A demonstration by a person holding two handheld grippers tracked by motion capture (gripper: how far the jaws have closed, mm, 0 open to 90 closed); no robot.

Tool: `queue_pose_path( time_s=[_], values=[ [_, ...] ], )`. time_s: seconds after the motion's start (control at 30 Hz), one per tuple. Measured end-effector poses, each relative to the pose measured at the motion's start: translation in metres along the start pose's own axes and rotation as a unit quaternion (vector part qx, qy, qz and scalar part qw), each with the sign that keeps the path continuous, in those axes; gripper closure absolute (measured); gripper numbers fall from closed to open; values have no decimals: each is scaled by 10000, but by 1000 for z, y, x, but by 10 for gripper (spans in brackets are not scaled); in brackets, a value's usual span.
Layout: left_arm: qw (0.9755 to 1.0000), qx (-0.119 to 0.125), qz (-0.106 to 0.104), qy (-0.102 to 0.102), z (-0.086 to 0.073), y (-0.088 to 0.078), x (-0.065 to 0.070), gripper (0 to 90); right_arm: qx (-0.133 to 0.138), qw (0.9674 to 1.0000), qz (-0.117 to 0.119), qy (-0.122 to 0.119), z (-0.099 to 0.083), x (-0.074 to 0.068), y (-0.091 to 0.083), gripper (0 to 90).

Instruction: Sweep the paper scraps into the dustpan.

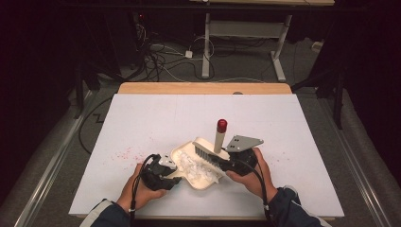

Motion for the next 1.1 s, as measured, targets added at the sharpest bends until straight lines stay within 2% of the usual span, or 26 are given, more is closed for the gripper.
queue_pose_path(
  time_s=[0.2,0.37,0.63,0.9,1.1],
  values=[
    [9999,36,83,-102,-2,-2,-4,633,42,9999,69,110,-1,4,-16,676],
    [9998,45,128,-161,-4,-3,-7,633,-102,9997,118,203,-11,5,-20,676],
    [9992,61,252,-291,-5,-4,-13,633,-294,9994,86,146,-17,5,-26,676],
    [9983,80,342,-459,-6,-3,-18,633,-522,9984,113,175,-21,4,-17,676],
    [9981,57,414,-456,-4,-3,-15,633,-599,9980,215,39,-18,-9,0,676]
  ],
)
Point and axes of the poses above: each handheld gripper's, and its own axes: y roughly forward along the jaws, z roughly out of its top, x roughly to its right, the point moved 3 cm from there along y, roughly forward along the jaws, and after that the axes turned 10 degrees about z, right-handed, at the moved point
